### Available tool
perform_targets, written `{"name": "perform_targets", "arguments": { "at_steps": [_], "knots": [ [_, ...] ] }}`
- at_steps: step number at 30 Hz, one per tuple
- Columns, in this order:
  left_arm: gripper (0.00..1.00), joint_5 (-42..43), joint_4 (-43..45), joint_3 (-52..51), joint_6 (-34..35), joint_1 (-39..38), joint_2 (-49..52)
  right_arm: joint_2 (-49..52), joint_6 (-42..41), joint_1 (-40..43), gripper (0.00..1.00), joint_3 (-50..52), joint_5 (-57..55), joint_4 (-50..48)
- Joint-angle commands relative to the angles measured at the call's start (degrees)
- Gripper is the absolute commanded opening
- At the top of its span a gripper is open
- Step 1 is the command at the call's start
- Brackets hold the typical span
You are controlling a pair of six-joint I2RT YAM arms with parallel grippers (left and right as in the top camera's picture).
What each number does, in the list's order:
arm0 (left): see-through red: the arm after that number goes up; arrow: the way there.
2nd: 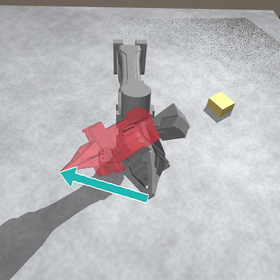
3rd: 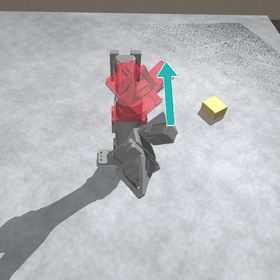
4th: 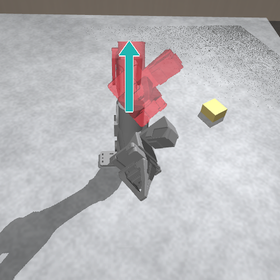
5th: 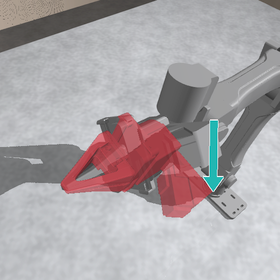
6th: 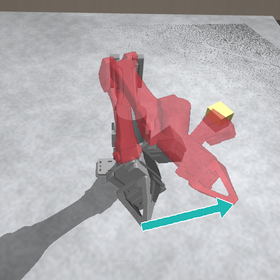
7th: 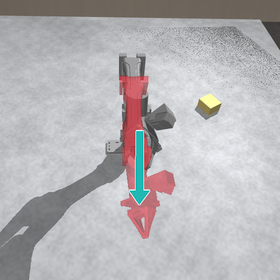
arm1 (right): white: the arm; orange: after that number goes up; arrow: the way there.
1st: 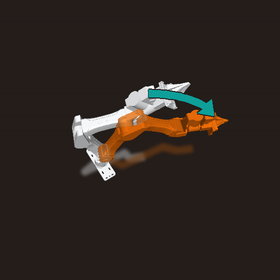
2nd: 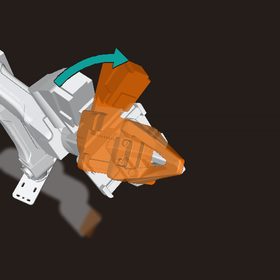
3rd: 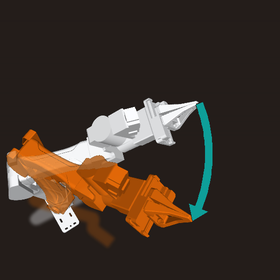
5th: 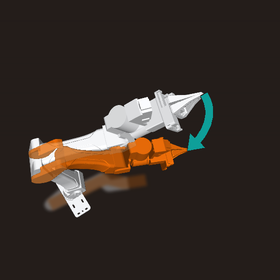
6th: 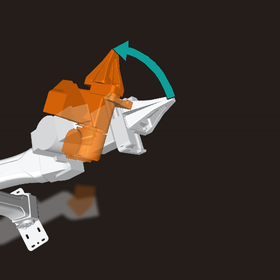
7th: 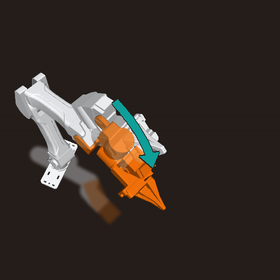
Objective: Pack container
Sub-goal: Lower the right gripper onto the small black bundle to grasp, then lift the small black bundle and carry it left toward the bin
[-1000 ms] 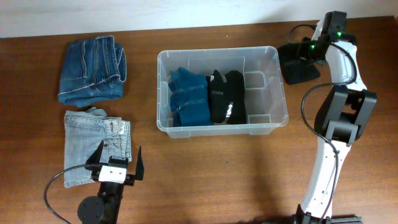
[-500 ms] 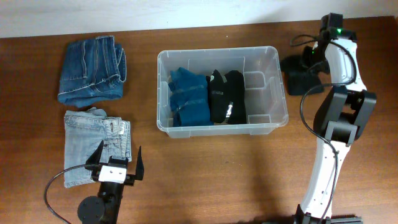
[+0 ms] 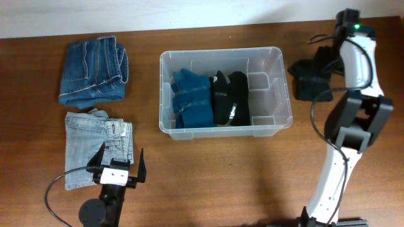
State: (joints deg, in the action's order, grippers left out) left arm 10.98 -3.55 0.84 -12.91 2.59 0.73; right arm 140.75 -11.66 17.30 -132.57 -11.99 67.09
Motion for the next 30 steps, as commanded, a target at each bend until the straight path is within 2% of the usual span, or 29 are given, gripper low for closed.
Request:
{"name": "perform_targets", "arguments": {
  "at_steps": [1,3,4,6,12,20,30],
  "knots": [
    [0.99,0.7,0.0,-0.3,-0.9,0.1,-0.4,-4.1,17.7,4.4,0.94,0.0,9.9,2.4],
    [0.99,0.7,0.0,-0.3,-0.9,0.1,-0.4,-3.8,26.0,6.5,0.99,0.6,19.1,3.9],
    [0.99,0.6,0.0,-0.3,-0.9,0.1,-0.4,-3.8,28.6,7.5,0.99,1.0,22.8,4.4],
    [0.99,0.6,0.0,-0.3,-0.9,0.1,-0.4,-3.7,31.2,9.6,0.99,2.1,29.4,4.8],
    [0.99,0.7,0.0,-0.3,-0.9,0.1,-0.4,-3.7,37.0,12.5,0.99,7.5,38.5,4.4],
    [1.0,0.7,0.0,-0.3,-0.9,0.1,-0.4,-3.5,38.7,10.8,0.99,15.0,40.7,-1.9],
    [0.99,0.7,0.0,-0.3,-0.9,0.1,-0.4,-3.1,38.7,7.7,0.99,15.7,39.8,-4.2]
  ]
}}
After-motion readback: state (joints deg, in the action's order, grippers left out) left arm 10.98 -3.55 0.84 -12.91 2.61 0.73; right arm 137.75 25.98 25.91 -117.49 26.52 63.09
